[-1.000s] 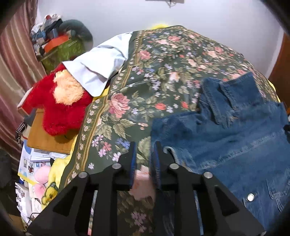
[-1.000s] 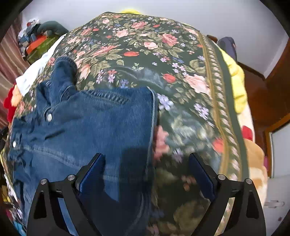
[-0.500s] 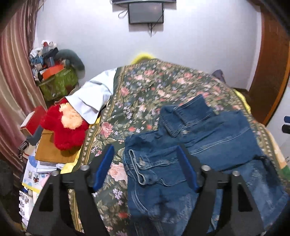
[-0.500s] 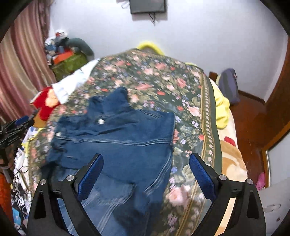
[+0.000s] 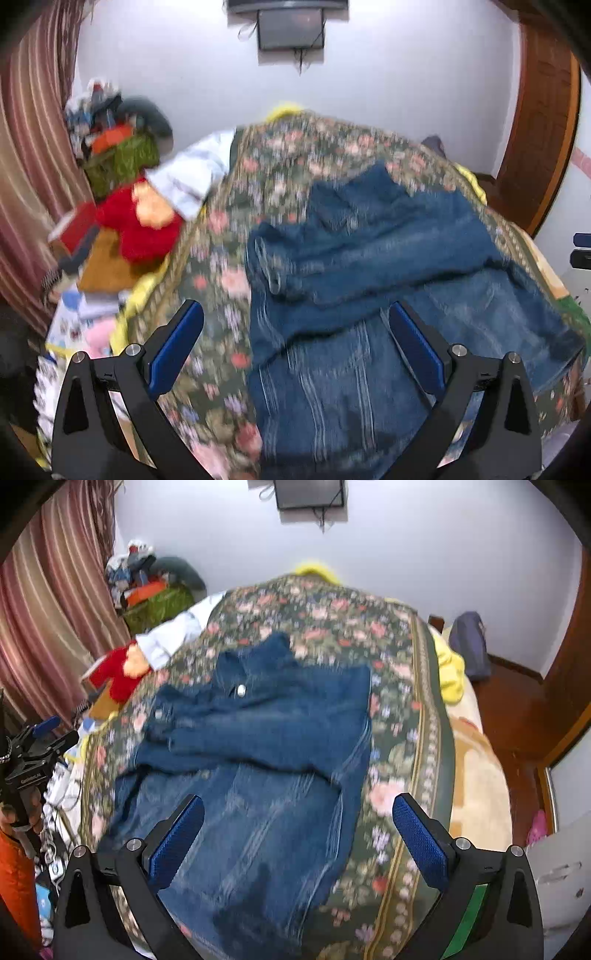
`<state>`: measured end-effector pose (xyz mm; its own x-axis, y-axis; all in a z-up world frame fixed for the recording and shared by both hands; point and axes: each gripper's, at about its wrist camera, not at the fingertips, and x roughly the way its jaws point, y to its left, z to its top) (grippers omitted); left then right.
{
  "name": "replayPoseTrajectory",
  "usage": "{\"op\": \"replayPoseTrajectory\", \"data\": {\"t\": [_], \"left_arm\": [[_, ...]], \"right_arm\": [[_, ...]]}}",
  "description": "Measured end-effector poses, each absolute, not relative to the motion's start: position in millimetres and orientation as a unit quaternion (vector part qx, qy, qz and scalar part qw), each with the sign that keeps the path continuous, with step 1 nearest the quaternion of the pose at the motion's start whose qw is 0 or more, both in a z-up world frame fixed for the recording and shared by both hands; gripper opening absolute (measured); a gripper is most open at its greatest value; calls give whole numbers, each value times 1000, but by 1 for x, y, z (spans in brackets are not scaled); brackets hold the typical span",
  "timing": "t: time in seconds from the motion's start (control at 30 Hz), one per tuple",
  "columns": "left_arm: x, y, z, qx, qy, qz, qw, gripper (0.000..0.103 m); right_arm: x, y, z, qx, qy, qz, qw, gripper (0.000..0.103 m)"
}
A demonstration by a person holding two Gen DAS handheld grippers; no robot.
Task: Fold large clothes
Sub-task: 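Open both grippers and release the folded hem onto the jacket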
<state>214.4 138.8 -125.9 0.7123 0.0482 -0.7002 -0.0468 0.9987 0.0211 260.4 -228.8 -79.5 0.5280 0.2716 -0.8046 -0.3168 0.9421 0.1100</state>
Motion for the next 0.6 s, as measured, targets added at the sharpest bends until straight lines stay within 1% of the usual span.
{"op": "replayPoseTrajectory", "data": {"t": [0.17,0.3,0.47,0.6], "left_arm": [[197,157,-173,-44,433,38,899,102],[190,176,-211,-73,492,54,866,102],[171,194,-253,-96,541,66,833,102],[159,202,-285,-134,575,59,805,102]], "right_arm": [[244,-229,-105,-22,490,173,854,102],[240,-230,-132,-9,525,179,832,102],[234,-240,-162,52,568,189,799,102],[226,-243,-175,75,589,202,779,102]]}}
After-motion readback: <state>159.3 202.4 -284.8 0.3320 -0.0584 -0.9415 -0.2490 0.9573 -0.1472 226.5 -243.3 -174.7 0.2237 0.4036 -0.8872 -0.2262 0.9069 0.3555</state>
